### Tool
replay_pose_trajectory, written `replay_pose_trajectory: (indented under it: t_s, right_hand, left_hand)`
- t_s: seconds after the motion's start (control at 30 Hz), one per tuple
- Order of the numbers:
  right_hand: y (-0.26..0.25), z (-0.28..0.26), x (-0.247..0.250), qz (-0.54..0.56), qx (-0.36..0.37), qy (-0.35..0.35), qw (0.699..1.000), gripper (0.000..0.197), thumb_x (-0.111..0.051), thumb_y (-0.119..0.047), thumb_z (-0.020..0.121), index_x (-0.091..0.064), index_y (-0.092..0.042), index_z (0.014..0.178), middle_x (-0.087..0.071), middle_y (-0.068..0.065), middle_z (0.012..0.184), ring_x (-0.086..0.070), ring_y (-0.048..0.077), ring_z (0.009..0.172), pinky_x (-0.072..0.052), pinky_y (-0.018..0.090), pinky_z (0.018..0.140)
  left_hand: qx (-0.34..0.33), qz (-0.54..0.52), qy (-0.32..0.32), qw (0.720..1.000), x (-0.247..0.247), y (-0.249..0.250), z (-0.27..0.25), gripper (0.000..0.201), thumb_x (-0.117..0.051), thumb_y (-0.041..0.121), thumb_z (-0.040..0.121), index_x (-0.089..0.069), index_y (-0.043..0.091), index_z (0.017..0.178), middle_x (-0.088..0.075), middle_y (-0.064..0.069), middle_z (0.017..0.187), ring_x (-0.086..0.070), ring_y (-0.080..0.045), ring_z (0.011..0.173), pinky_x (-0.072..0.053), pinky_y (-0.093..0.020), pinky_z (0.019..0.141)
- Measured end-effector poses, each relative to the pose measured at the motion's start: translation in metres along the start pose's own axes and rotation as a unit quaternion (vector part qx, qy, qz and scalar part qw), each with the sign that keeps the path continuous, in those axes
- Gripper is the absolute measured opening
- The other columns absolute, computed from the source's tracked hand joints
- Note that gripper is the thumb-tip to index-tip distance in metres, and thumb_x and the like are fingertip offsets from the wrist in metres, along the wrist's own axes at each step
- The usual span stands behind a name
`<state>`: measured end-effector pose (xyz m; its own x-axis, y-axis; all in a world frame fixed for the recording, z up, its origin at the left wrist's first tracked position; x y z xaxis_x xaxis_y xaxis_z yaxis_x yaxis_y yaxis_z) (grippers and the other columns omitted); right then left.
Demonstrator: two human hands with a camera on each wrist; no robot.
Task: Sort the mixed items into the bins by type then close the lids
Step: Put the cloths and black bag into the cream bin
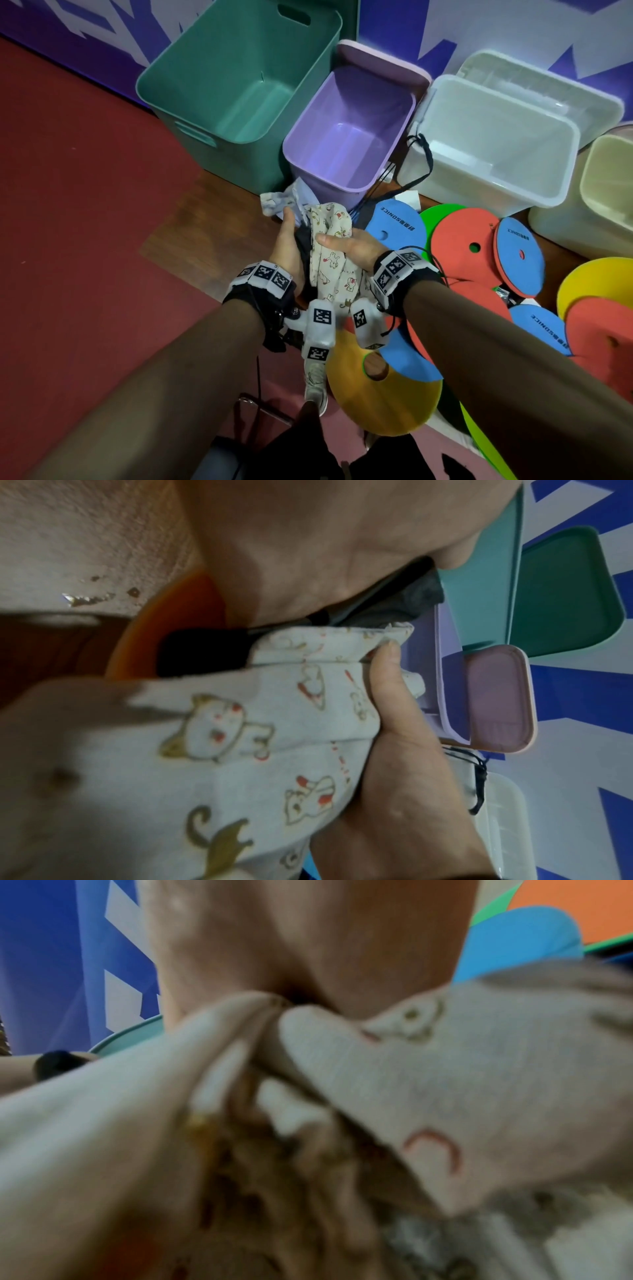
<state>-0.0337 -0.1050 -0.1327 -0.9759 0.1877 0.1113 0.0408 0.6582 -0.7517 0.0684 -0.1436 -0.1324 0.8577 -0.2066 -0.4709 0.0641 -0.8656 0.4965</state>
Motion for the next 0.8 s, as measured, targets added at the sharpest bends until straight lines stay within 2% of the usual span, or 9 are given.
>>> replay_pose_trajectory:
  t_s: [0.1,0.17,0.23,0.3,0.43,0.53,0.6,0.67,0.8]
  right_hand:
    - [0.002,0.004,0.001,-0.01,-0.004,0.009,1.0,0.096,-0.075,-0.074,0.041,-0.064,-0.02,0.119,-0.07,0.002,0.113,-0.065,0.021,0.105,-0.047,0.043,0.1]
    - [0.0,0.0,0.003,-0.007,0.001,0.011,1.0,0.089,-0.076,-0.071,0.047,-0.064,-0.02,0.119,-0.069,0.002,0.114,-0.065,0.021,0.105,-0.046,0.043,0.101]
    - [0.001,-0.003,0.008,0.006,0.007,0.008,1.0,0.074,-0.076,-0.065,0.056,-0.066,-0.023,0.116,-0.071,0.0,0.11,-0.065,0.019,0.104,-0.046,0.042,0.101]
    - [-0.001,-0.006,0.01,0.023,0.017,0.006,1.0,0.067,-0.077,-0.062,0.057,-0.067,-0.025,0.112,-0.073,-0.002,0.106,-0.067,0.018,0.101,-0.048,0.042,0.1]
    - [-0.02,-0.02,0.014,0.044,0.065,0.004,0.997,0.025,-0.07,-0.037,0.082,-0.064,-0.032,0.106,-0.071,-0.003,0.105,-0.067,0.013,0.098,-0.05,0.036,0.095]
    - [-0.039,-0.032,0.021,0.044,0.102,0.024,0.994,0.036,-0.071,-0.045,0.078,-0.061,-0.03,0.109,-0.069,-0.006,0.104,-0.065,0.012,0.098,-0.048,0.033,0.094]
    - [-0.051,-0.041,0.03,0.058,0.122,0.04,0.99,0.048,-0.073,-0.048,0.073,-0.062,-0.025,0.114,-0.07,-0.002,0.108,-0.066,0.016,0.102,-0.049,0.032,0.092]
    - [-0.061,-0.051,0.039,0.069,0.13,0.047,0.988,0.038,-0.072,-0.04,0.079,-0.065,-0.022,0.112,-0.071,0.0,0.107,-0.067,0.016,0.1,-0.051,0.028,0.087]
    - [-0.087,-0.078,0.074,0.091,0.162,0.106,0.977,0.036,-0.076,-0.038,0.076,-0.071,-0.017,0.105,-0.074,0.001,0.1,-0.07,0.016,0.093,-0.053,0.029,0.083]
  left_hand:
    - [-0.006,0.008,0.006,1.0,0.003,-0.004,0.007,0.099,-0.058,0.086,0.059,-0.06,0.017,0.13,-0.061,-0.019,0.128,-0.06,-0.036,0.117,-0.038,-0.056,0.106]
    - [-0.013,0.026,0.037,0.999,0.007,-0.003,0.007,0.1,-0.059,0.087,0.058,-0.059,0.018,0.13,-0.059,-0.02,0.131,-0.06,-0.036,0.117,-0.038,-0.056,0.106]
    - [-0.009,0.042,0.028,0.999,-0.004,0.004,-0.009,0.088,-0.039,0.082,0.078,-0.059,0.014,0.13,-0.06,-0.021,0.128,-0.062,-0.033,0.114,-0.041,-0.053,0.105]
    - [-0.013,0.063,0.012,0.998,-0.008,0.005,-0.009,0.085,-0.028,0.078,0.085,-0.06,0.012,0.129,-0.064,-0.022,0.123,-0.063,-0.034,0.112,-0.044,-0.05,0.102]
    - [-0.031,0.107,0.013,0.994,-0.022,0.02,-0.021,0.091,-0.039,0.085,0.073,-0.062,0.016,0.126,-0.066,-0.019,0.119,-0.064,-0.033,0.111,-0.045,-0.049,0.102]
    - [-0.054,0.143,0.033,0.988,-0.019,0.025,-0.003,0.114,-0.05,0.098,0.042,-0.063,0.021,0.126,-0.065,-0.014,0.123,-0.062,-0.032,0.114,-0.041,-0.051,0.106]
    - [-0.079,0.168,0.03,0.982,-0.026,0.035,-0.001,0.112,-0.048,0.1,0.043,-0.062,0.026,0.126,-0.065,-0.01,0.125,-0.062,-0.029,0.115,-0.042,-0.051,0.104]
    - [-0.103,0.184,0.022,0.977,-0.044,0.048,-0.013,0.109,-0.044,0.101,0.045,-0.061,0.03,0.126,-0.064,-0.008,0.126,-0.062,-0.027,0.115,-0.042,-0.049,0.103]
    - [-0.143,0.213,-0.035,0.966,-0.1,0.071,-0.039,0.111,-0.045,0.1,0.046,-0.064,0.022,0.122,-0.068,-0.012,0.118,-0.065,-0.03,0.11,-0.045,-0.048,0.101]
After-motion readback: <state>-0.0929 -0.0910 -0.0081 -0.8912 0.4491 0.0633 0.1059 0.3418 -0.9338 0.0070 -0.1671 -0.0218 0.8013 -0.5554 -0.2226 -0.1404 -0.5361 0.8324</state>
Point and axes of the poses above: each hand's wrist, its own z-axis towards the middle knuckle, its own x-axis out of the back of the hand, y = z × x, the point moved 7 cm from there along z, towards the middle knuckle
